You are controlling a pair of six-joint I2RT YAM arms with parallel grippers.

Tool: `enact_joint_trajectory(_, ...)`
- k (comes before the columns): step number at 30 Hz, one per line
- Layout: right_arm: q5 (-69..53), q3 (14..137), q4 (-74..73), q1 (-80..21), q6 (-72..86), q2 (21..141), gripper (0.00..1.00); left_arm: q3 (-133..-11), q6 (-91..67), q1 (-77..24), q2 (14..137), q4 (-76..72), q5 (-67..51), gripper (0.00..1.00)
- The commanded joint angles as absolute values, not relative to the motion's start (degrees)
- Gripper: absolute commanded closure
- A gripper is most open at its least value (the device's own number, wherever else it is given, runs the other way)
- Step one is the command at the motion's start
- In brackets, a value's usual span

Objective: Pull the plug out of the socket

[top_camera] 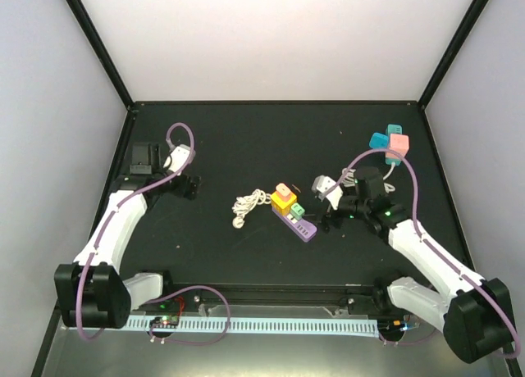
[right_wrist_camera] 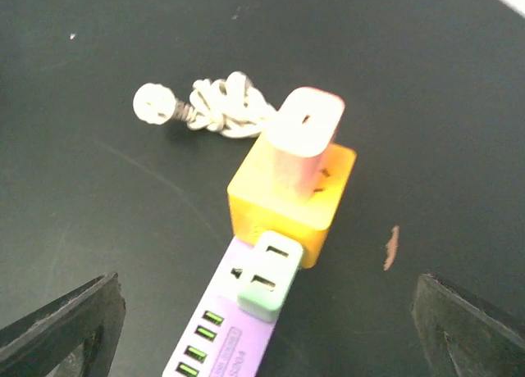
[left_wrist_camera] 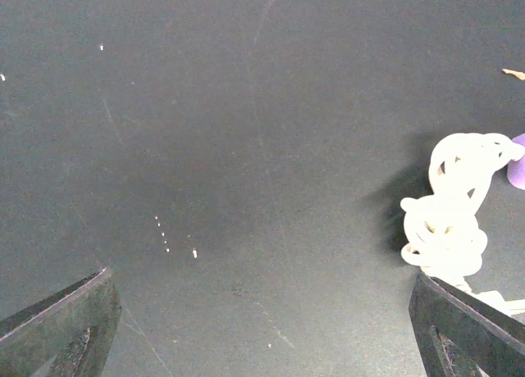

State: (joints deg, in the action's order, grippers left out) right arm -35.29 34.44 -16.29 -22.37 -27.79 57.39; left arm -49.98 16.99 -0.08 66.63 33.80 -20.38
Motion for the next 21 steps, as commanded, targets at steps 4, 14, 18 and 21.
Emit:
enact_joint_trajectory(4,-31.35,32.0,-11.02,-28.5,-27.69,61.53,0.04,-52.23,17.83,-0.6,63.14,35.57,-24.17,0.01)
enact_joint_trajectory(14,-25.31,39.61,-10.84,-35.03,-19.96,72.88,0.07,-51.91,19.1,-0.94,59.62,35.35,-22.43,0.01)
enact_joint_trajectory(18,-20.57,41.44,-10.23,-36.52,-17.17,75.75,0.09,-51.6,19.27,-0.97,58.51,34.88,-22.19,0.01)
enact_joint_trajectory(21,-19.47,43.49,-10.09,-37.28,-15.94,78.51,0.13,-51.51,17.64,-0.96,57.47,33.45,-21.31,0.01)
